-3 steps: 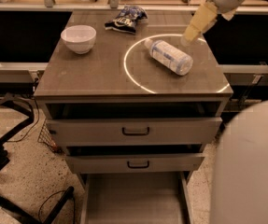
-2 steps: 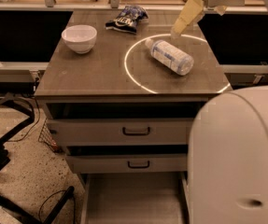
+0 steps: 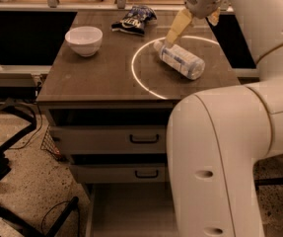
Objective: Place blue plastic bottle upright
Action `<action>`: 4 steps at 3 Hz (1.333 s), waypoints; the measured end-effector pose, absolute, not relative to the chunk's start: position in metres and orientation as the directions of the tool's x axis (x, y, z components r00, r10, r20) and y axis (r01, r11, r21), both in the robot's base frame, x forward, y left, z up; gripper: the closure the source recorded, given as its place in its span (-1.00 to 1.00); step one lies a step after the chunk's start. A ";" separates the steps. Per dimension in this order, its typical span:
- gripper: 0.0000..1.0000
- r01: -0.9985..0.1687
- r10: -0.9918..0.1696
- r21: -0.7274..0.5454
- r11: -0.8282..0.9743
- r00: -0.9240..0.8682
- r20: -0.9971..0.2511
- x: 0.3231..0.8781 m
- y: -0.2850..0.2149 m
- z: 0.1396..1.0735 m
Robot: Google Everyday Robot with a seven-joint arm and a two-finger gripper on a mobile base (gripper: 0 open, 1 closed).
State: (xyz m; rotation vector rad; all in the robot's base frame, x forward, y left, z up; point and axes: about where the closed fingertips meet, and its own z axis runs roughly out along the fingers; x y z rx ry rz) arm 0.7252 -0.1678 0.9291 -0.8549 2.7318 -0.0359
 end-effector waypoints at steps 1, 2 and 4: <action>-1.00 -0.560 -0.563 -0.085 0.824 -0.794 -0.227 0.733 -0.165 0.906; -1.00 -0.574 -0.573 -0.061 0.816 -0.792 -0.211 0.736 -0.159 0.891; -1.00 -0.586 -0.585 -0.037 0.809 -0.797 -0.154 0.745 -0.146 0.855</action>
Offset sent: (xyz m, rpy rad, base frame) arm -0.0214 -0.0089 -0.0341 -0.0285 0.3419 0.0391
